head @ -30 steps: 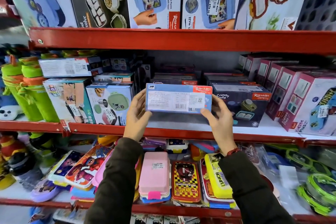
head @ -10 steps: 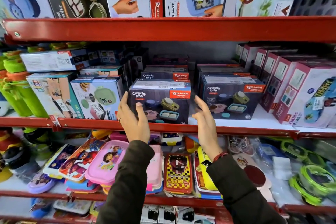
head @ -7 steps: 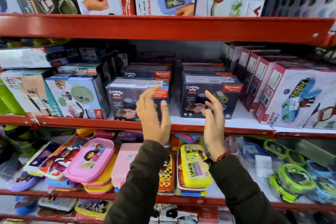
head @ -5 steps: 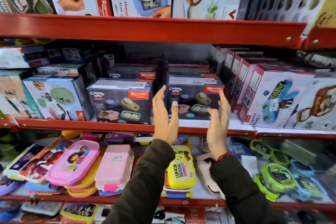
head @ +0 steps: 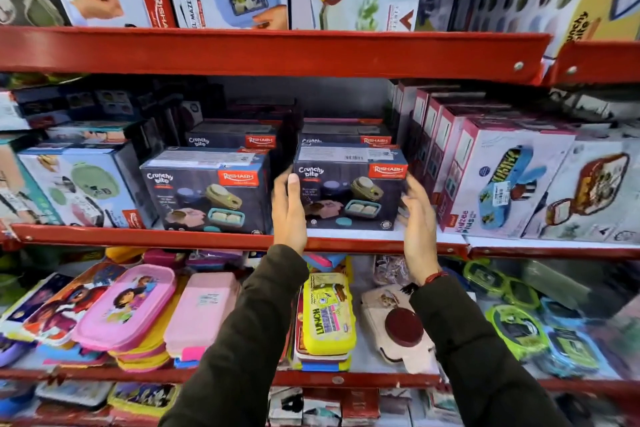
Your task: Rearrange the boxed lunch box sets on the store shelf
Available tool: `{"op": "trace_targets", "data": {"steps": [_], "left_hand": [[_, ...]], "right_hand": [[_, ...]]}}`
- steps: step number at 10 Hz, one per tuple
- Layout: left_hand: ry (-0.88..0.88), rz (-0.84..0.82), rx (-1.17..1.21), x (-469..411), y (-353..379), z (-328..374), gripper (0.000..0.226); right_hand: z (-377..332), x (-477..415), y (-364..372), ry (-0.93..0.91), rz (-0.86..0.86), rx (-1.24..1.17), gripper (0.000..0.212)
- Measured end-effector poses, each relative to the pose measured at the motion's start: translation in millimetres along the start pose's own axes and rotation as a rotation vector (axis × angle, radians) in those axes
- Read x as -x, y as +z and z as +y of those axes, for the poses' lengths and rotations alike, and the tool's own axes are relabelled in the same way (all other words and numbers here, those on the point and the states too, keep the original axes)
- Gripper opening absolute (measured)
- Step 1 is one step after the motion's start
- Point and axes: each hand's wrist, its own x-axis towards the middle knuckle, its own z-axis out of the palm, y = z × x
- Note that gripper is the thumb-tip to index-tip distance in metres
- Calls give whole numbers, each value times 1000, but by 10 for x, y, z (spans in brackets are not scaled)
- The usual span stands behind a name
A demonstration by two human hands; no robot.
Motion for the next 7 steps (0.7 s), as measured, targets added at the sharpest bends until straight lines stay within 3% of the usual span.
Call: {"op": "trace_targets", "data": {"steps": [2, 5, 7], "left_hand": [[100, 50, -62, 177, -77, 22, 50], [102, 44, -70, 304, -56, 50, 56], [113, 71, -196, 359, -40, 109, 54]], "right_hand": [[-50, 167, -103, -70, -6, 0, 51], [-31, 249, -156, -69, 30, 95, 54], [-62, 297, -153, -91, 5, 130, 57]]}}
